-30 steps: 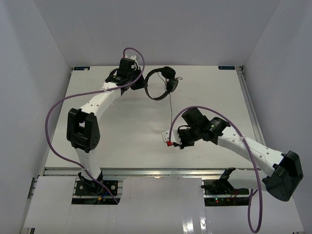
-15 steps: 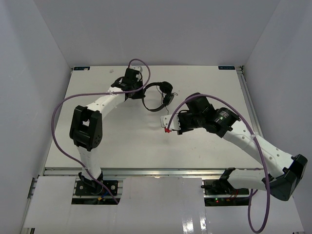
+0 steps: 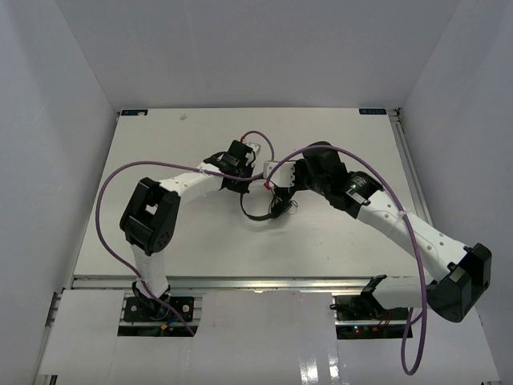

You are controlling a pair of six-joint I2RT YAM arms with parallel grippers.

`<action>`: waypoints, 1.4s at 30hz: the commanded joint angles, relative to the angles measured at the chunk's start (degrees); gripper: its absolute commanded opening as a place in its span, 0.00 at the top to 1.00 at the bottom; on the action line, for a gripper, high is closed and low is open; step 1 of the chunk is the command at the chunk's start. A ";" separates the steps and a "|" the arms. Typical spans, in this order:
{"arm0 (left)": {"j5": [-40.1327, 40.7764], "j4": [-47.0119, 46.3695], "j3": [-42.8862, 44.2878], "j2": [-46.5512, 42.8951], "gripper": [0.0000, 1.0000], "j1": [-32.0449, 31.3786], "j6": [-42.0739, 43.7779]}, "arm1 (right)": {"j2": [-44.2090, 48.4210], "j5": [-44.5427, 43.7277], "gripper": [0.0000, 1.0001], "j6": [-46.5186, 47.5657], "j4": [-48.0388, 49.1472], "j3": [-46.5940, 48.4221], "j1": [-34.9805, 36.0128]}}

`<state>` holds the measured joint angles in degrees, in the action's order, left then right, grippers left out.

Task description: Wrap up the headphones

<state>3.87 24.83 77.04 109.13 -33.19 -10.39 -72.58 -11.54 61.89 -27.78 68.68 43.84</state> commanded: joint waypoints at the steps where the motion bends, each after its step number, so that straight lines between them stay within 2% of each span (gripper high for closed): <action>1: 0.58 -2.75 -3.81 -9.28 1.00 -0.40 4.41 | 0.00 -4.37 0.92 3.16 8.74 -0.93 -2.38; 5: 2.56 -2.76 -4.35 -10.34 1.00 -1.09 6.21 | 0.06 1.02 0.92 3.54 3.90 1.62 -2.53; 8: 2.92 -2.38 -4.07 -10.36 1.00 -1.46 7.40 | -0.18 -1.08 0.92 7.22 5.35 0.67 -2.60; 11: -0.34 -1.89 -3.83 -10.51 1.00 -2.31 8.53 | -0.90 -2.26 0.92 7.64 8.78 -0.73 -2.97; 15: -3.50 -1.72 -4.28 -10.90 1.00 -4.50 9.82 | -2.13 -1.14 0.92 4.01 13.41 0.03 -3.33; 20: -6.16 -1.84 -5.01 -11.57 1.00 -7.17 9.60 | -5.01 0.34 0.92 -5.66 18.87 1.70 -4.71; 25: -9.01 -3.53 -7.16 -14.64 1.00 -7.68 7.36 | -6.61 0.61 0.92 -14.74 23.93 -0.47 -10.94; 30: -12.82 -4.74 -8.29 -18.09 1.00 -7.60 5.52 | -5.88 9.57 0.92 -20.00 24.16 -4.15 -18.91; 36: -21.10 -6.40 -7.18 -20.99 1.00 -7.68 3.13 | -6.43 24.58 0.92 -24.22 22.69 -7.88 -23.00; 42: -23.25 -6.49 -3.86 -23.54 1.00 -7.68 0.14 | -8.69 42.03 0.92 -30.16 20.28 -9.56 -25.34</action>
<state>-14.54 20.52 69.15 90.97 -40.64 -7.13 -80.46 14.92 37.33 -7.76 60.02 19.96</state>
